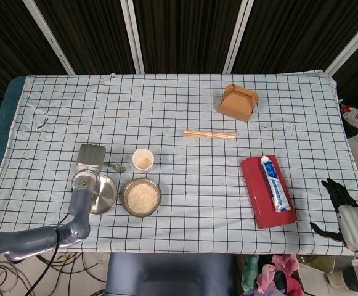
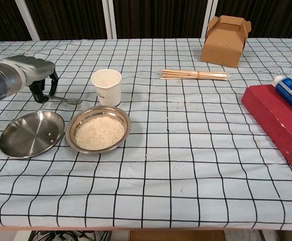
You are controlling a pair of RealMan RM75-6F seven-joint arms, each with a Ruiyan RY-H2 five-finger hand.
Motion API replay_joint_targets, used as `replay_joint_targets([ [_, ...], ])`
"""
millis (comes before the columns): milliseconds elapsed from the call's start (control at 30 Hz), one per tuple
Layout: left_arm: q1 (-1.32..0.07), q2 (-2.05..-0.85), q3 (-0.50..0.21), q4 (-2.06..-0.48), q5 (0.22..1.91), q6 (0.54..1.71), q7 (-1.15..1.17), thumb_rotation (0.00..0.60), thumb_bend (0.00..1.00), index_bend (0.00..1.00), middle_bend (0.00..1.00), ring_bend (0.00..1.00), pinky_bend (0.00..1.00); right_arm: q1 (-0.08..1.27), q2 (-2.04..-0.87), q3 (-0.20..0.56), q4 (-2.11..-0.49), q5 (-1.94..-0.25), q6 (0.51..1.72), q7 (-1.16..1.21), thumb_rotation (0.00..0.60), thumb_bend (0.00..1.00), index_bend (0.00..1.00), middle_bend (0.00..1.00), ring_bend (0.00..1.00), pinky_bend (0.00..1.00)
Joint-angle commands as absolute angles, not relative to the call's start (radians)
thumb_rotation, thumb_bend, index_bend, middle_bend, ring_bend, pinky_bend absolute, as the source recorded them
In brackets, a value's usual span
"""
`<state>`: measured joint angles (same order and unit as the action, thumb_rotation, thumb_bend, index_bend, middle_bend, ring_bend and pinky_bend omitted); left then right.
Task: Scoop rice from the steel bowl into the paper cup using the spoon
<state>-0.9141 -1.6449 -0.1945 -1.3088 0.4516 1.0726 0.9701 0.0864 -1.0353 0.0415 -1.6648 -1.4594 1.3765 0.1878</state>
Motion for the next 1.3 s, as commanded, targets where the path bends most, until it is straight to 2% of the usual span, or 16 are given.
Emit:
replay_joint_targets([
  [33,-0.908,-1.602,-0.194,-1.38,0.508,1.122,0.958,0.6,0.44,0.59,1.0,1.0,1.0,0.087,-1.035,0.042,-1.665,-1.46,1.377,0.19,0.6,0.16,0.0,0.0,0.0,0.18],
  [567,-0.901,-1.463,-0.183,-1.69,0.609,1.255,1.021,0.6,0.44,0.6,1.0,1.0,1.0,0.083,-1.036,0.043,-1.668,-1.469,1.388,0.213,0.6,0.16,0.0,0.0,0.0,0.18],
  [967,-0.965,-1.458,-0.095,-1.831,0.747,1.289,1.212,0.6,0.45,0.67,1.0,1.0,1.0,0.081,-1.036,0.046,-1.668,-1.469,1.394,0.233,0.6,0.16,0.0,0.0,0.0,0.18],
  [1300,-1.006,-1.509,-0.039,-1.853,0.719,1.327,1.397,0.6,0.46,0.72,1.0,1.0,1.0,0.08,-1.035,0.046,-1.67,-1.471,1.393,0.249,0.6,0.16,0.0,0.0,0.0,0.18],
])
